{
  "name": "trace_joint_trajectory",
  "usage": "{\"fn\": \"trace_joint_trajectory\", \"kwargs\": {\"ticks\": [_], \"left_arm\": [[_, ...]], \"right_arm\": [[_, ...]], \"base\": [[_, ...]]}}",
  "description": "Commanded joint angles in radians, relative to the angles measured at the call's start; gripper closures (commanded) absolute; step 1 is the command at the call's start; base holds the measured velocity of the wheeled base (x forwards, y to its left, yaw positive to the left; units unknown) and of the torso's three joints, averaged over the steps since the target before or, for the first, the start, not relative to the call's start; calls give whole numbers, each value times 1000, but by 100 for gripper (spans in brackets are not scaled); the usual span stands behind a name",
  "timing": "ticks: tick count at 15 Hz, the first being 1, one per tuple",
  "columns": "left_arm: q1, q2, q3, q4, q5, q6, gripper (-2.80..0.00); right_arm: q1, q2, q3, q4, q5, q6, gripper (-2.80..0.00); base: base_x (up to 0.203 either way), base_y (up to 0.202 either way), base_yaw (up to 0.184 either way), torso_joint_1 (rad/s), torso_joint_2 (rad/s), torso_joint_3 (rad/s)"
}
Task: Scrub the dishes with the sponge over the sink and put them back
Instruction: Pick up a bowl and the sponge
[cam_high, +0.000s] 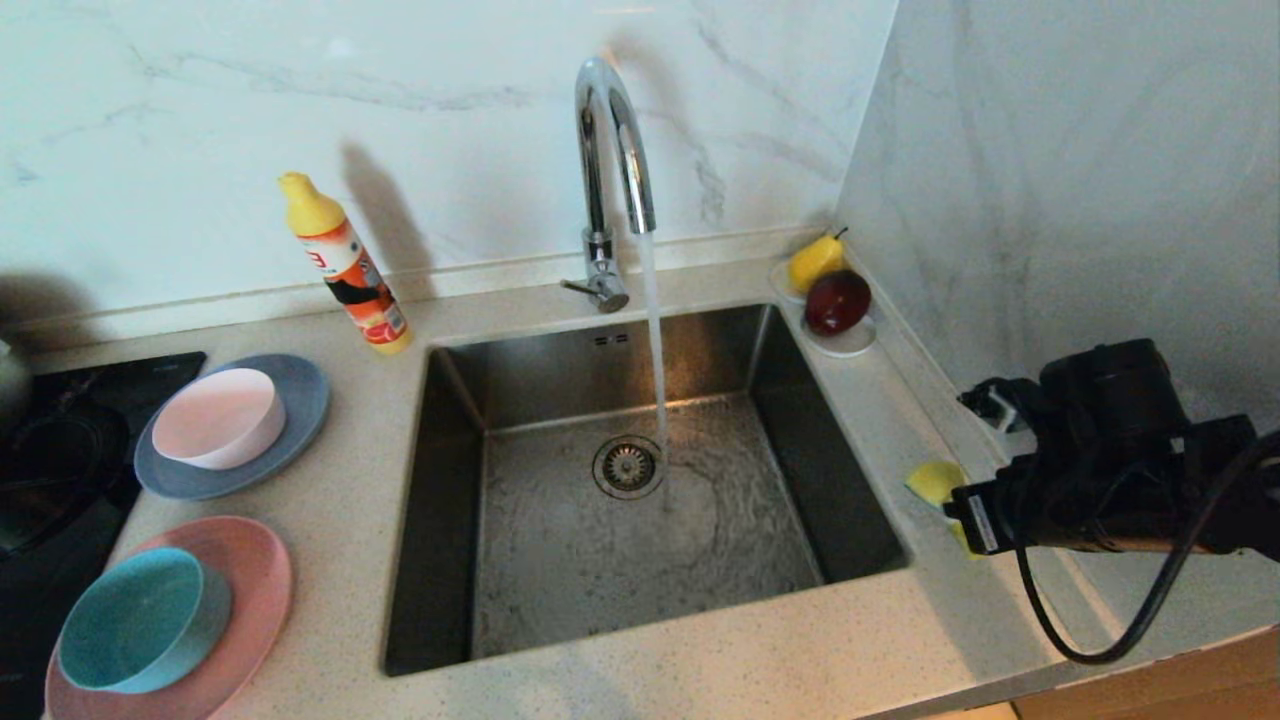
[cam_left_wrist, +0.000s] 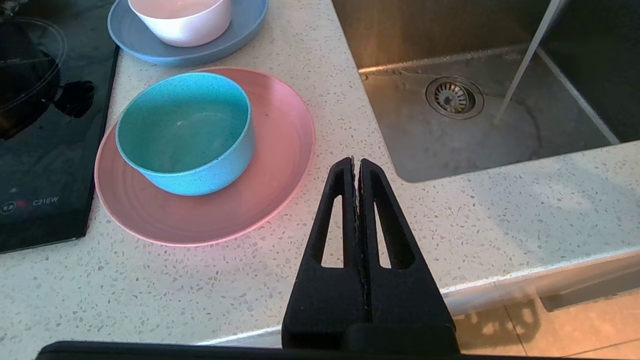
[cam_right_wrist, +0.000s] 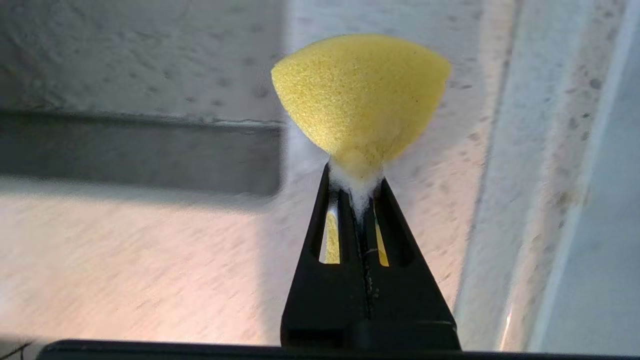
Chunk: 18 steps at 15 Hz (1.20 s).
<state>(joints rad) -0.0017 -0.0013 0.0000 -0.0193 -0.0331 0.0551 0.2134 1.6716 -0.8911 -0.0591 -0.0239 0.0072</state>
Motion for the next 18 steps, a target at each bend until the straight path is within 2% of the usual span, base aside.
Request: {"fn": "trace_joint_trajectory", "kwargs": {"ticks": [1,4,8,13,16,18], "left_arm": [[0,1,18,-1,-1,0,0],[0,1,18,-1,-1,0,0],[0,1,18,-1,-1,0,0],[0,1,18,-1,-1,0,0],[0,1,18,-1,-1,0,0],[0,1,18,0,-3,12,0]], "right_arm": [[44,-81,24,3,1,-1,0],[120,-157,31,43,2,-1,0],[274,-257,-23,155,-7,4,0],[423,-281,-143,312,-21,57,0],[506,-255,-181,323,-39,128,0],[523,-227,-184,323,-41,135,0]], "base": [[0,0,0,0,0,0],[0,0,0,0,0,0],[0,0,0,0,0,0],[0,0,0,0,0,0],[0,0,0,0,0,0],[0,0,0,0,0,0]]}}
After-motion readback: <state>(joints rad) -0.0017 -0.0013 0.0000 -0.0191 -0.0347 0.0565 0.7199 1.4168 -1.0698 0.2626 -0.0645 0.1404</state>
